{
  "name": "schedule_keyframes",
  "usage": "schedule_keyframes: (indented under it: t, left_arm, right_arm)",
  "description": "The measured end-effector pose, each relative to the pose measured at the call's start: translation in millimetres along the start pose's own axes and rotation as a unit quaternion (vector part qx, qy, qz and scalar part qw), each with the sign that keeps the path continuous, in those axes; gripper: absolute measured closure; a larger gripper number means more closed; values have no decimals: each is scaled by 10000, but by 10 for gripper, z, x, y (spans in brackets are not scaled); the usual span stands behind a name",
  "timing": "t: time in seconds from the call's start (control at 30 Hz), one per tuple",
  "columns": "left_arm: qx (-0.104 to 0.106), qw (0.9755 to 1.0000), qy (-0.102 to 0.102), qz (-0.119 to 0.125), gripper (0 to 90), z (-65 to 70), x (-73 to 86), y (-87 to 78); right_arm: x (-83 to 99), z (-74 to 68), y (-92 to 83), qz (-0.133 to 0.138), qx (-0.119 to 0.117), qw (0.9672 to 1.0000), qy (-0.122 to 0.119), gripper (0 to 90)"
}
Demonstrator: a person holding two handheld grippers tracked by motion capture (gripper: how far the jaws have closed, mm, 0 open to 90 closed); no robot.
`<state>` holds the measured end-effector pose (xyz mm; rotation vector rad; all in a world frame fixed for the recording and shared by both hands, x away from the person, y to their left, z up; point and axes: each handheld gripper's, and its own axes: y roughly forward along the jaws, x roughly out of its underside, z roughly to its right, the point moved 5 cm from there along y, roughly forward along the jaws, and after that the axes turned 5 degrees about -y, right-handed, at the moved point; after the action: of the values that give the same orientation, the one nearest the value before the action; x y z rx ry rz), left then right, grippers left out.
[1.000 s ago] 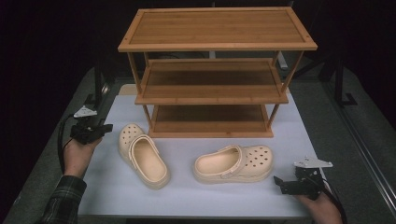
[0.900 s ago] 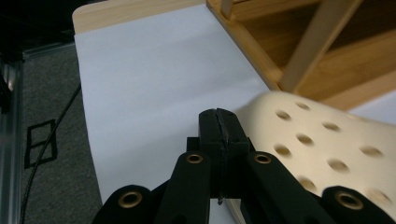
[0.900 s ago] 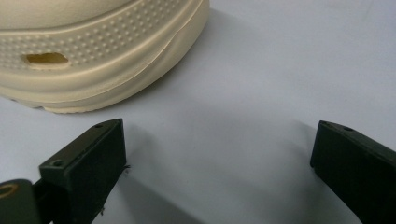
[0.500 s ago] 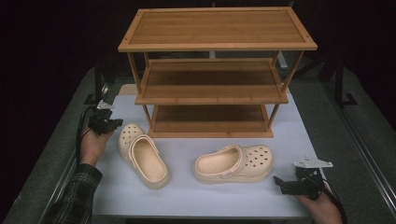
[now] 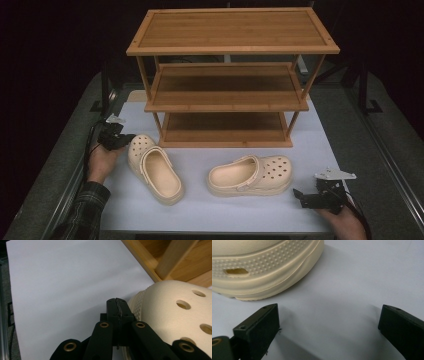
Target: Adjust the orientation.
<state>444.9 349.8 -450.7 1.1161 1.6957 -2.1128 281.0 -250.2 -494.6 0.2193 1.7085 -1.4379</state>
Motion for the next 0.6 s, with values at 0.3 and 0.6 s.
schedule_keyframes:
  t: [0.3,0.6]
  left_arm:
    - [261,9996,38,-23,900,214,96,-62]
    - [555,9981,237,-80,900,508,185,-116]
  right_arm:
    - [0,0,0,-1,1,10000,1,29]
    - [0,1,0,-2,2,10000,2,29]
